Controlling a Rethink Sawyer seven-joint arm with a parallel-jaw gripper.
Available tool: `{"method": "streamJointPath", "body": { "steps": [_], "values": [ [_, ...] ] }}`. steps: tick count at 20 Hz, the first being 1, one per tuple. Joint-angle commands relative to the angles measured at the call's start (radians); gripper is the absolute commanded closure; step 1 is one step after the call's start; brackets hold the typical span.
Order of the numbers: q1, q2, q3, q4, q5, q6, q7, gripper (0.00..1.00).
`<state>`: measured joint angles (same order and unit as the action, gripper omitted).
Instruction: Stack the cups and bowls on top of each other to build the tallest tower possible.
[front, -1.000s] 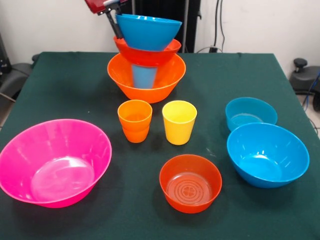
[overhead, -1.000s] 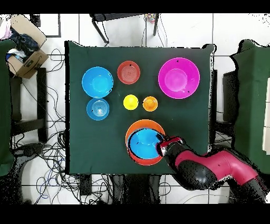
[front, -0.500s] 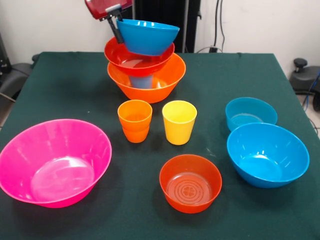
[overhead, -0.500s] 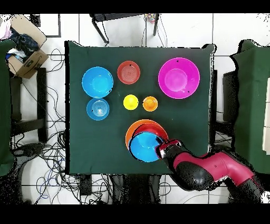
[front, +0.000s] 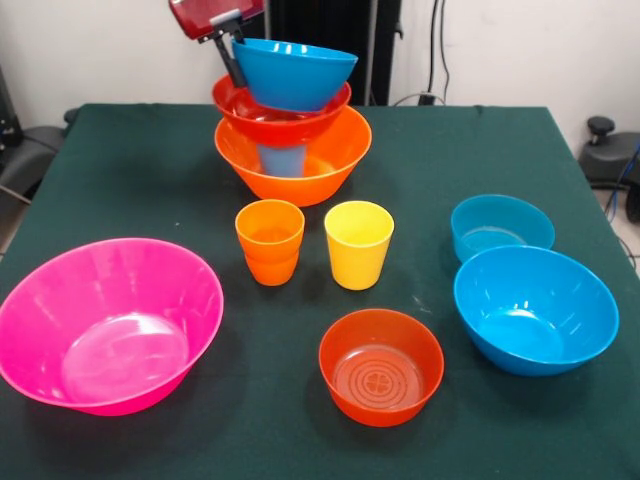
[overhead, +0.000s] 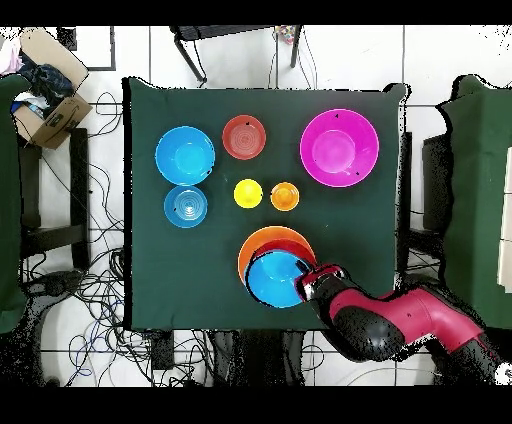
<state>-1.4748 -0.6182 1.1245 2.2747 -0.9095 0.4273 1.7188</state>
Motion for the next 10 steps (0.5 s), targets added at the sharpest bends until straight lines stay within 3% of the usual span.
{"method": "streamJointPath", "body": {
  "steps": [1, 10],
  "values": [
    [0.061, 0.036, -0.056, 0.003, -0.035, 0.087, -0.141, 1.0],
    [0.054, 0.03, -0.046, 0.0, -0.029, 0.082, -0.143, 1.0]
  ]
}}
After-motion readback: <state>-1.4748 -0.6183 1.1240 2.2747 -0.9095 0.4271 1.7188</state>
